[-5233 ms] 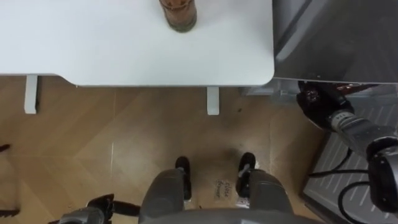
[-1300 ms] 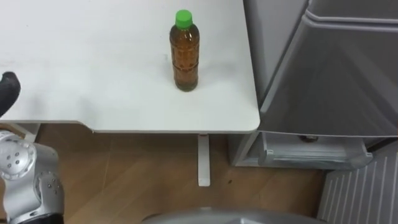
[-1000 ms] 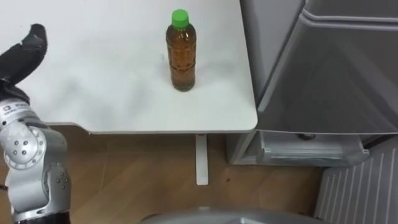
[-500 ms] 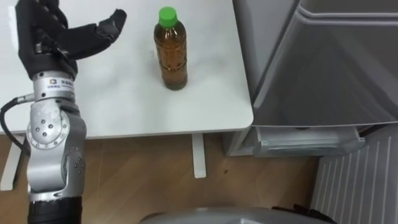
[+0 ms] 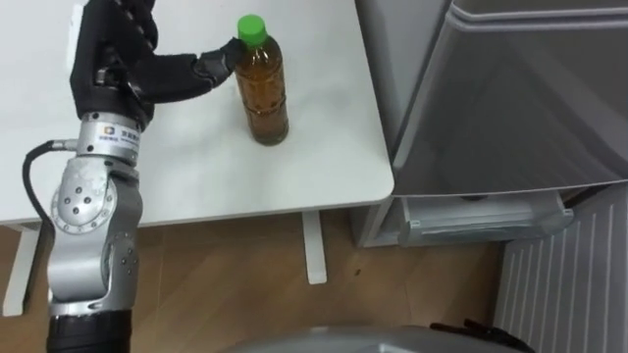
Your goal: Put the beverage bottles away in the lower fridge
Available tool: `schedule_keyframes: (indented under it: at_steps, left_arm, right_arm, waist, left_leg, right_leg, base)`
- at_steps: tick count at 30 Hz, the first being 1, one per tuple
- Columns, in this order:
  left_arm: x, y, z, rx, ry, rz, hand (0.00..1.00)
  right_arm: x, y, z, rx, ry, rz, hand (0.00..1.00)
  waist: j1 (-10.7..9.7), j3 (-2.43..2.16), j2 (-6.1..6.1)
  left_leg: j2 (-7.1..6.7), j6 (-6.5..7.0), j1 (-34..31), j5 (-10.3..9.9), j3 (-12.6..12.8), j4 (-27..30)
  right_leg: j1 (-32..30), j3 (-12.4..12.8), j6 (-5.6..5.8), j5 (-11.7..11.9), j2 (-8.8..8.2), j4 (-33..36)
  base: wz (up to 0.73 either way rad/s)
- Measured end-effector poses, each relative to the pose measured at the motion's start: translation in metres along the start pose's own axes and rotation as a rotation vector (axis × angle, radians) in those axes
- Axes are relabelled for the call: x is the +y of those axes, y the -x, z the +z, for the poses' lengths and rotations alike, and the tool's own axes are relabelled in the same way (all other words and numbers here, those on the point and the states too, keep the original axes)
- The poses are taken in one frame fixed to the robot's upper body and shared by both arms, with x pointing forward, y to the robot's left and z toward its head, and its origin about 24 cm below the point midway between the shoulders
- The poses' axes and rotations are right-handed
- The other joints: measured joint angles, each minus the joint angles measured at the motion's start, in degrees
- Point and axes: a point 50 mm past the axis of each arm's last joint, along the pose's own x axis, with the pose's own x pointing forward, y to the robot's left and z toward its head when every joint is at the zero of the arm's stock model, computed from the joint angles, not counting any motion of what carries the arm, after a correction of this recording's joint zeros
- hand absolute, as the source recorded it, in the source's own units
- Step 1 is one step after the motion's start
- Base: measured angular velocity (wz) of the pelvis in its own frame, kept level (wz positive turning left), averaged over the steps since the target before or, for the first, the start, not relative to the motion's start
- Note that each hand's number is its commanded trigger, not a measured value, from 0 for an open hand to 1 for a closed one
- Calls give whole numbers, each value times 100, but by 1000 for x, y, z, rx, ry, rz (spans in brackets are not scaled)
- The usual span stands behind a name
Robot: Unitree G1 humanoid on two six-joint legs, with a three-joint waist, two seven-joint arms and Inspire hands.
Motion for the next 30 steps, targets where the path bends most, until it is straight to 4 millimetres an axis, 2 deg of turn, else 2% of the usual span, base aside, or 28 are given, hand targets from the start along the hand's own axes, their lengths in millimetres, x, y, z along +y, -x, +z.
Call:
schedule_keyframes:
  at_steps: [18,30]
  left_arm:
    - [-5,2,-11,61,11,-132,0]
    - [5,3,-35,161,26,-51,0]
  right_arm:
    - [1,0,2,-1,23,-1,0]
    - [7,-3,2,-2,15,-12,0]
  waist:
    - [12,-7,-16]
    - [-12,9,-86]
  left_leg:
    - [2,0,27,0,5,-4]
    - [4,0,79,0,48,-9]
  right_leg:
    - [17,11,0,0,1,2]
    - [26,42,0,0,1,40]
  base:
    - [0]
    - [-1]
